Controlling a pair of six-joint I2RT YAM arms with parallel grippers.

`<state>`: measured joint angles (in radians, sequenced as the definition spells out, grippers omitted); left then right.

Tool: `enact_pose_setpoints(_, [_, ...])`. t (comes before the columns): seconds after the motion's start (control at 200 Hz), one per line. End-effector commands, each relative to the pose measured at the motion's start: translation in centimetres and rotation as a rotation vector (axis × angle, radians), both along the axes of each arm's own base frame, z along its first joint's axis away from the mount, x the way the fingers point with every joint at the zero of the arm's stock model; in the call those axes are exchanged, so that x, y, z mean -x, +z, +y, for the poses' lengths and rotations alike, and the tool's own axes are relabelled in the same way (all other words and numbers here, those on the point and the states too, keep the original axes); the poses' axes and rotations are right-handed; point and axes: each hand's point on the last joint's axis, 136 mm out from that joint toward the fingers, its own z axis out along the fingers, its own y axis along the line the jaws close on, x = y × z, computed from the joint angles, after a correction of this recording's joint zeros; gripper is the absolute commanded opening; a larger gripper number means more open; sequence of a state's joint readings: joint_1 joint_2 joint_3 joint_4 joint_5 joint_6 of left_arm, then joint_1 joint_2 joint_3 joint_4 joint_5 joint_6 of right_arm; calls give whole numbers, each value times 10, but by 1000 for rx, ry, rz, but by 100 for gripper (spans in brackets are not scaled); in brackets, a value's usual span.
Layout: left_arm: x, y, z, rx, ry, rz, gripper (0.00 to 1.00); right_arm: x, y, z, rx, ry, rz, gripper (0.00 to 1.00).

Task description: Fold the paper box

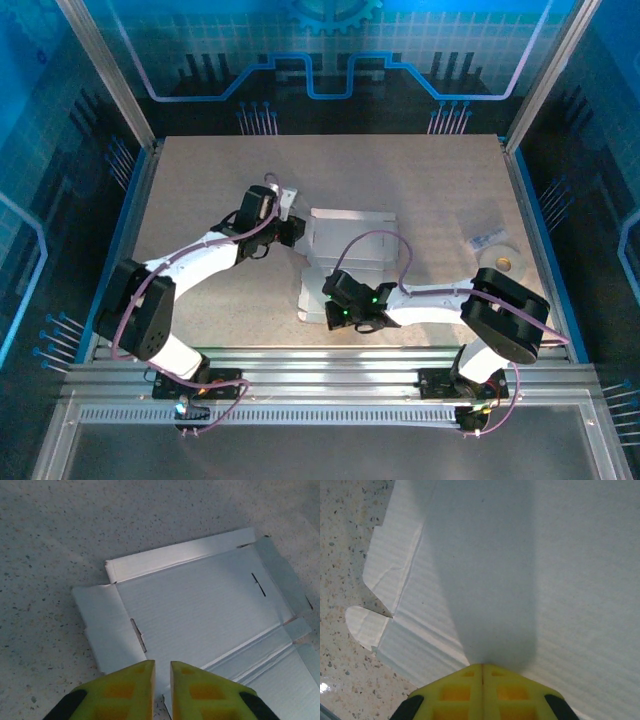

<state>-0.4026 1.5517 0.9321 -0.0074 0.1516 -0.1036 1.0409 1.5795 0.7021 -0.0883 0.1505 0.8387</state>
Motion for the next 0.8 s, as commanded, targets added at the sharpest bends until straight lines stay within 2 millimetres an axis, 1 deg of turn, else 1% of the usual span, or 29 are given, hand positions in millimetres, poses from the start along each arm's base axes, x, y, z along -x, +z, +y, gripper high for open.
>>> enact_pose_setpoints(0.0, [3,-13,2,-37,-24,99,19,14,-28,-24,129,-7,52,0])
enact_pose_setpoints(0.07, [-2,-17,7,-51,5,131,22,15,-29,-24,132,-6,53,0])
enact_pose_setpoints(0.165, [-9,-16,13,-43,23,190,33,16,-31,-25,138,-7,56,0])
enact_pose_setpoints(0.325, [-22,-8,18,-37,-9,287,42,17,-34,-26,143,-6,62,0])
enact_pose_setpoints(0.35, [-23,-9,19,-31,-17,314,43,17,-35,-26,145,-6,63,0])
enact_pose_setpoints(0.365, [-25,-6,19,-28,-21,324,43,17,-35,-26,145,-6,62,0])
enact_pose_setpoints(0.395, [-26,-9,20,-31,-28,356,44,17,-35,-26,144,-5,63,0])
enact_pose_setpoints(0.425, [-29,-6,20,-29,-42,371,44,17,-34,-26,143,-5,61,0])
enact_pose_setpoints(0.48, [-33,-8,20,-32,-51,412,46,17,-34,-25,145,0,58,0])
enact_pose_setpoints(0.56, [-37,-10,16,-19,-72,464,48,16,-33,-26,149,1,53,0])
enact_pose_setpoints(0.62, [-38,-17,15,-28,-72,512,50,15,-32,-26,151,3,49,0])
enact_pose_setpoints(0.796, [-47,-34,17,-76,-80,588,51,16,-32,-27,157,5,47,0])
